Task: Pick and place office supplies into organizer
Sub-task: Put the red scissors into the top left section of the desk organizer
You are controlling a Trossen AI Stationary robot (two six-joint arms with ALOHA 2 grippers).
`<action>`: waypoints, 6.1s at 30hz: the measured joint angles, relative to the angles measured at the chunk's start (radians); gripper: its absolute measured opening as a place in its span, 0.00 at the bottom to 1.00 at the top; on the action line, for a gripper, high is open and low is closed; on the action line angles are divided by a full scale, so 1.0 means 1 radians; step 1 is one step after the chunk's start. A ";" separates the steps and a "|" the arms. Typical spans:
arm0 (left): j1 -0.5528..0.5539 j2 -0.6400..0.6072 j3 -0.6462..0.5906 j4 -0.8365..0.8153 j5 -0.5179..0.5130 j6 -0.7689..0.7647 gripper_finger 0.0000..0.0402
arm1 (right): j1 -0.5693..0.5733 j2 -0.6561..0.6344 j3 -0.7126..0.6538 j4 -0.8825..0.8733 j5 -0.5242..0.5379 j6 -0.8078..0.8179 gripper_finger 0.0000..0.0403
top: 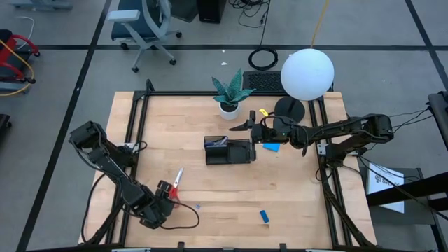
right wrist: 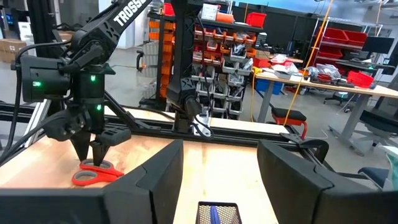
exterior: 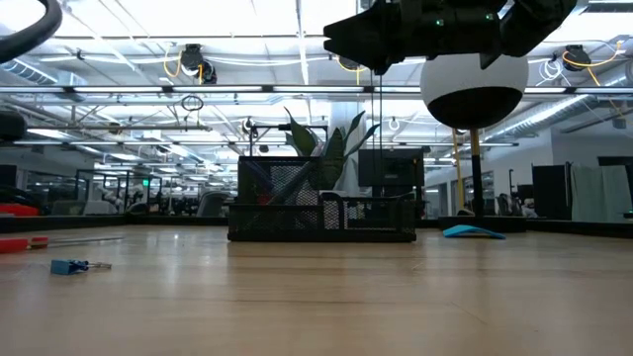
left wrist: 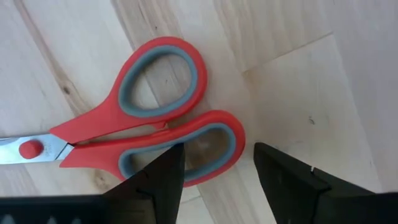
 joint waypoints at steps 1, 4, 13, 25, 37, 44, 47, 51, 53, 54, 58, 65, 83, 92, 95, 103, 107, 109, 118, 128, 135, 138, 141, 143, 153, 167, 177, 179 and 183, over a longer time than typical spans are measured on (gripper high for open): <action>-0.001 0.000 0.000 0.001 -0.003 -0.002 0.48 | 0.000 0.000 0.000 0.000 0.000 0.000 0.49; 0.000 0.001 0.000 0.006 0.001 0.005 0.37 | 0.000 0.000 0.000 0.000 0.000 0.000 0.49; 0.001 0.002 -0.002 0.024 -0.004 0.014 0.05 | 0.000 0.000 0.000 0.000 0.000 0.000 0.49; 0.016 -0.010 0.045 0.027 -0.073 0.020 0.06 | 0.000 0.000 0.000 0.001 0.003 0.000 0.49; 0.075 -0.250 0.064 0.053 -0.178 0.064 0.06 | 0.000 0.000 0.000 0.008 -0.002 0.000 0.49; 0.116 -0.417 0.064 0.147 -0.201 0.149 0.06 | 0.041 0.000 0.000 0.023 -0.007 -0.087 0.49; 0.136 -0.478 0.064 0.196 -0.198 0.195 0.07 | 0.077 0.000 0.000 0.051 -0.008 -0.164 0.49; 0.169 -0.525 0.065 0.245 -0.162 0.266 0.06 | 0.130 0.000 0.000 0.075 -0.009 -0.256 0.49; 0.195 -0.530 0.065 0.265 -0.118 0.293 0.05 | 0.150 0.000 0.001 0.075 -0.013 -0.283 0.49; 0.208 -0.529 0.065 0.279 -0.092 0.304 0.05 | 0.157 0.000 0.006 0.069 -0.023 -0.287 0.49; 0.263 -0.517 0.065 0.323 -0.009 0.334 0.07 | 0.173 0.007 0.045 0.048 -0.088 -0.281 0.49; 0.361 -0.505 0.066 0.365 0.113 0.390 0.05 | 0.201 0.093 0.134 -0.018 -0.120 -0.288 0.49; 0.450 -0.501 0.066 0.421 0.222 0.462 0.06 | 0.206 0.371 0.395 -0.098 -0.219 -0.261 0.49; 0.473 -0.429 0.066 0.482 0.283 0.484 0.07 | 0.209 0.497 0.492 -0.111 -0.279 -0.258 0.49; 0.486 -0.409 0.066 0.482 0.282 0.485 0.07 | 0.210 0.514 0.507 -0.115 -0.297 -0.259 0.47; 0.497 -0.418 0.066 0.500 0.305 0.491 0.07 | 0.215 0.516 0.507 -0.120 -0.334 -0.298 0.12; 0.496 -0.425 0.066 0.502 0.302 0.489 0.08 | 0.215 0.516 0.507 -0.114 -0.380 -0.329 0.06; 0.497 -0.431 0.066 0.498 0.296 0.483 0.09 | 0.214 0.515 0.507 -0.111 -0.380 -0.314 0.06; 0.496 -0.562 0.066 0.433 0.195 0.499 0.23 | 0.194 0.462 0.501 -0.105 -0.358 -0.186 0.06; 0.498 -0.770 0.066 0.292 -0.075 0.563 0.28 | 0.119 0.391 0.344 0.098 -0.373 -0.112 0.06; 0.516 -0.802 0.032 0.330 -0.260 0.576 0.28 | 0.033 0.391 0.163 0.521 -0.348 -0.054 0.06; 0.554 -0.812 0.005 0.414 -0.280 0.596 0.28 | 0.013 0.391 0.124 0.660 -0.346 -0.058 0.06; 0.596 -0.824 -0.056 0.513 -0.237 0.599 0.28 | 0.003 0.391 0.119 0.676 -0.344 -0.087 0.06; 0.626 -0.822 -0.117 0.638 -0.192 0.619 0.28 | 0.002 0.400 0.121 0.675 -0.343 -0.107 0.06; 0.915 -0.824 -0.317 1.015 -0.037 0.555 0.28 | -0.040 0.520 0.171 0.742 -0.317 -0.079 0.06; 1.055 -0.818 -0.315 0.977 0.175 0.403 0.28 | -0.103 0.656 0.215 0.776 -0.322 0.020 0.06; 1.045 -0.821 -0.315 1.025 0.207 0.387 0.28 | -0.111 0.737 0.224 0.751 -0.229 0.053 0.08; 1.044 -0.821 -0.315 1.026 0.211 0.385 0.28 | -0.116 0.740 0.224 0.739 -0.210 0.057 0.13; 1.044 -0.821 -0.315 1.025 0.211 0.383 0.28 | -0.118 0.738 0.224 0.753 -0.195 0.056 0.21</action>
